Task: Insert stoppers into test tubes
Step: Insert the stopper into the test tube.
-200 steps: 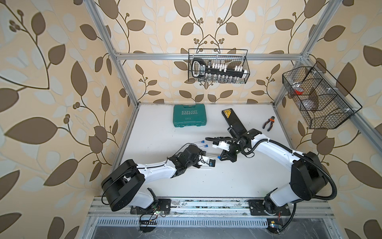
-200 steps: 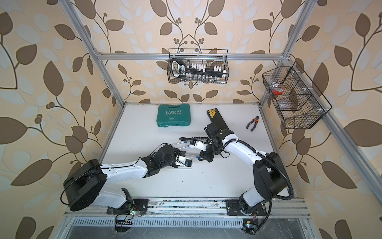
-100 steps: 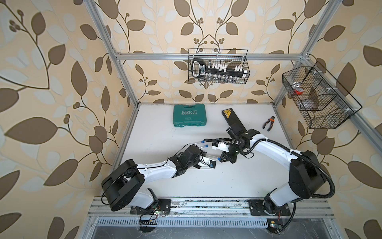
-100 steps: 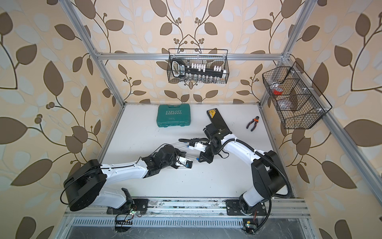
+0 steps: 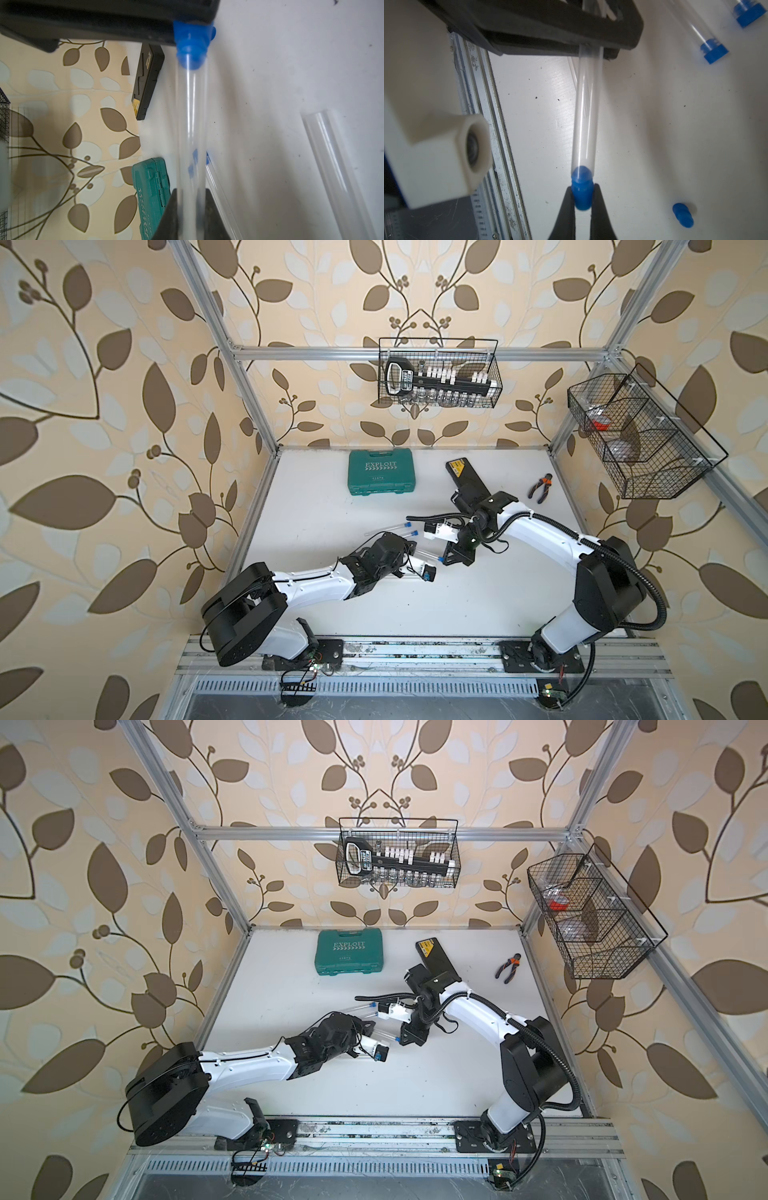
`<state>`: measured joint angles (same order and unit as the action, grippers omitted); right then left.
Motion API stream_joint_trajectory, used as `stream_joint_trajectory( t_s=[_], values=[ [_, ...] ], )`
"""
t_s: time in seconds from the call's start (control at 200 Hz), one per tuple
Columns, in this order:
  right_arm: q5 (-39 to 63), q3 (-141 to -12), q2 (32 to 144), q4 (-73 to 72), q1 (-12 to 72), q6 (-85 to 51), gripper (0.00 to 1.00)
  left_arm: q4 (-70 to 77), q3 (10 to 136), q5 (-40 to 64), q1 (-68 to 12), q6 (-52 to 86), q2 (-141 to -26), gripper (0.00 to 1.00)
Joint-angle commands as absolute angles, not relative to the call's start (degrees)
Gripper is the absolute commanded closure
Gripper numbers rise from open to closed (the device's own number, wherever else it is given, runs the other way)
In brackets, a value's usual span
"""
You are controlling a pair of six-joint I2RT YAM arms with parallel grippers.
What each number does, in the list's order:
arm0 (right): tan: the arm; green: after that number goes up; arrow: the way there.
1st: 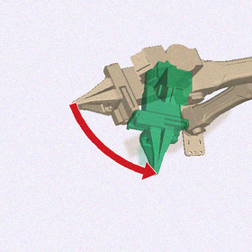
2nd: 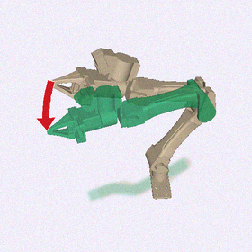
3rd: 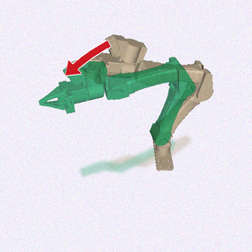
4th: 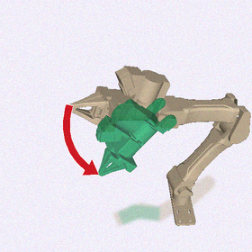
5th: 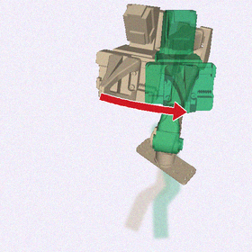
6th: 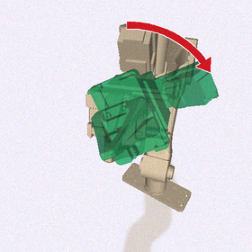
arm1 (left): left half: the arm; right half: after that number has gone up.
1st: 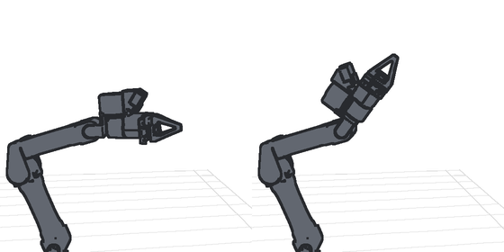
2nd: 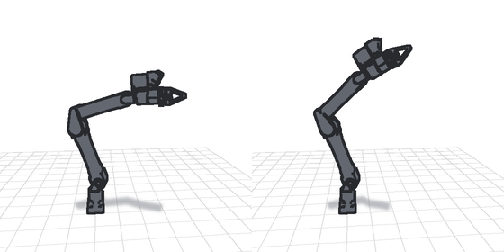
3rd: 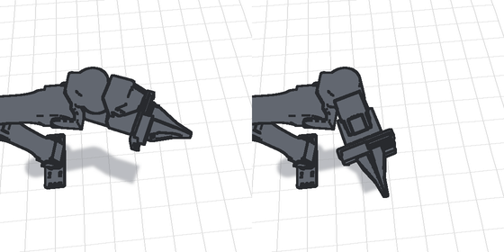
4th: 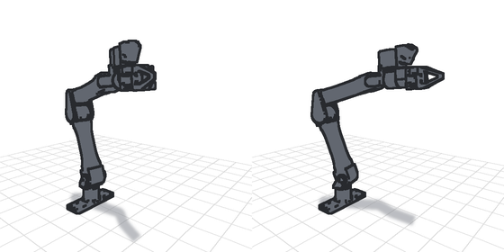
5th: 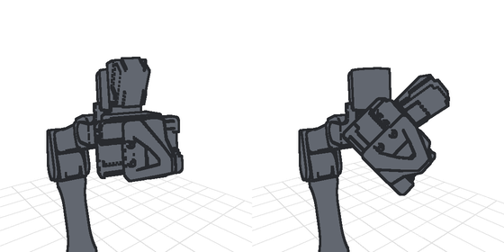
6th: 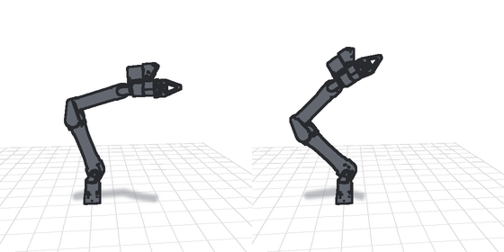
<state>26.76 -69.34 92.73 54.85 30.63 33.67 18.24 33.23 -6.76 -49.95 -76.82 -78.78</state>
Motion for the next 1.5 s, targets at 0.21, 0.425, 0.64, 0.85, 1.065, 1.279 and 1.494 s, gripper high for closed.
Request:
stream_joint_trajectory(
  t_s=[0.21,0.425,0.64,0.85,1.065,1.279,1.494],
  values=[
    [34.1,-75.8,94.0,47.6,31.0,31.1,1.0,21.8,31.9,1.4,-52.6,-81.5,-75.5,1.0],
    [35.9,-78.7,95.9,49.0,31.0,30.1,1.0,21.0,31.5,3.8,-52.9,-83.7,-73.9,1.0],
    [37.2,-79.9,95.7,48.3,31.0,29.5,1.0,18.8,31.6,6.4,-52.9,-84.8,-72.2,1.0],
    [35.9,-82.6,95.6,47.5,31.7,28.1,1.0,15.0,32.5,9.9,-52.9,-84.9,-72.0,1.0],
    [34.5,-84.1,94.7,45.5,32.9,27.1,1.0,12.2,34.2,11.2,-52.9,-80.4,-71.6,1.0],
    [35.2,-81.3,93.5,42.5,33.0,25.5,1.0,16.8,34.6,10.0,-52.7,-72.2,-70.6,1.0],
    [35.8,-78.0,91.6,36.8,33.4,23.1,1.0,19.6,34.9,13.9,-52.7,-63.2,-68.5,1.0]
  ],
)
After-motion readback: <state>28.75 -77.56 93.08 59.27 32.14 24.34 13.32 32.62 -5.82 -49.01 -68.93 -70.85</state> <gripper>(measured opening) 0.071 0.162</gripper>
